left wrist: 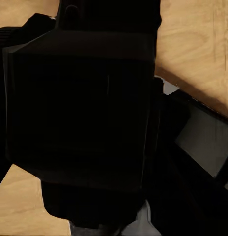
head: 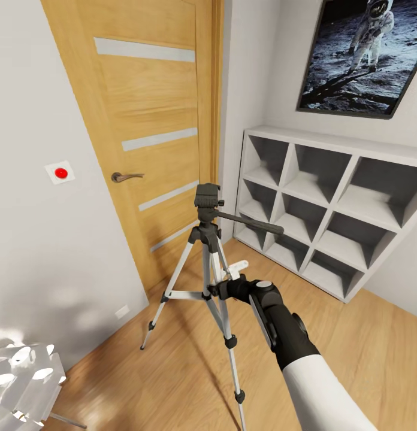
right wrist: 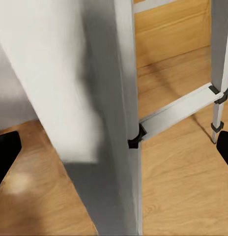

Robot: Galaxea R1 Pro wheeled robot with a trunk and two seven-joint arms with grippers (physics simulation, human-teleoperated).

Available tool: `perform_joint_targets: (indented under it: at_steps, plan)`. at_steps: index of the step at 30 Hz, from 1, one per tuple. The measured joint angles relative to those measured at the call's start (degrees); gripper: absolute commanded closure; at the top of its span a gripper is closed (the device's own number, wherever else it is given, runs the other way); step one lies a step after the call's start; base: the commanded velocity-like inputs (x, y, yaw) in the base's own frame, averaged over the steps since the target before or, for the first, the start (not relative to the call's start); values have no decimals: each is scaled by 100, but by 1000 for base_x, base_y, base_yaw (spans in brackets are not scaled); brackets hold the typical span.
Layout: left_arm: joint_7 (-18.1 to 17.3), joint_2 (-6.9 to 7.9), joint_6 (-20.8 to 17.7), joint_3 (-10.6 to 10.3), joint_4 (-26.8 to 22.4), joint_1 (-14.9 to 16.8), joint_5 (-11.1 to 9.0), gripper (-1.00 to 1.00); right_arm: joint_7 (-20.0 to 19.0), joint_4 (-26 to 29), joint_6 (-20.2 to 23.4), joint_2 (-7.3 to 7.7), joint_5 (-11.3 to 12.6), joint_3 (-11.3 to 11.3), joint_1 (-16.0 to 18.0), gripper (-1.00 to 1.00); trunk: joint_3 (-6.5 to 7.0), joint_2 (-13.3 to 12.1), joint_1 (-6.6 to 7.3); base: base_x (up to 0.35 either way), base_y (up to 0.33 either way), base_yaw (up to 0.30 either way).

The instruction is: Attach the digital camera to the camera tripod in the bedroom.

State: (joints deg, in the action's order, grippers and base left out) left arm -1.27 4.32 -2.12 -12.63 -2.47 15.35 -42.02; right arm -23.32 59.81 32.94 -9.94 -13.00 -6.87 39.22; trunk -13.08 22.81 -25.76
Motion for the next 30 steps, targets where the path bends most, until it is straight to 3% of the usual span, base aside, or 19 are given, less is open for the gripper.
perform_joint_targets:
  at_steps: [4,12,20,27,28,30]
  plan:
    - [-91,-120,-5,-140,-1,0,-72,100,-47,129,121,-4,-128,17,-12,-100,-1,0,0,0,0,0]
    - [-112,125,-65,-279,-183,-264,81,100,-70,386,336,3,-278,18,-15,-100,-1,0,0,0,0,0]
    - [108,385,-317,-132,-426,-528,271,100,-69,513,314,17,-232,16,-15,-100,-1,0,0,0,0,0]
    - [353,610,-534,86,-654,-409,451,100,-119,507,265,20,-209,14,-15,-100,0,0,0,0,0,0]
    - [389,643,-565,117,-686,-400,477,100,-121,507,260,20,-208,14,-15,100,0,0,0,0,0,0]
    - [460,707,-626,179,-751,-374,531,100,-133,501,252,17,-197,9,-15,100,0,0,0,0,0,0]
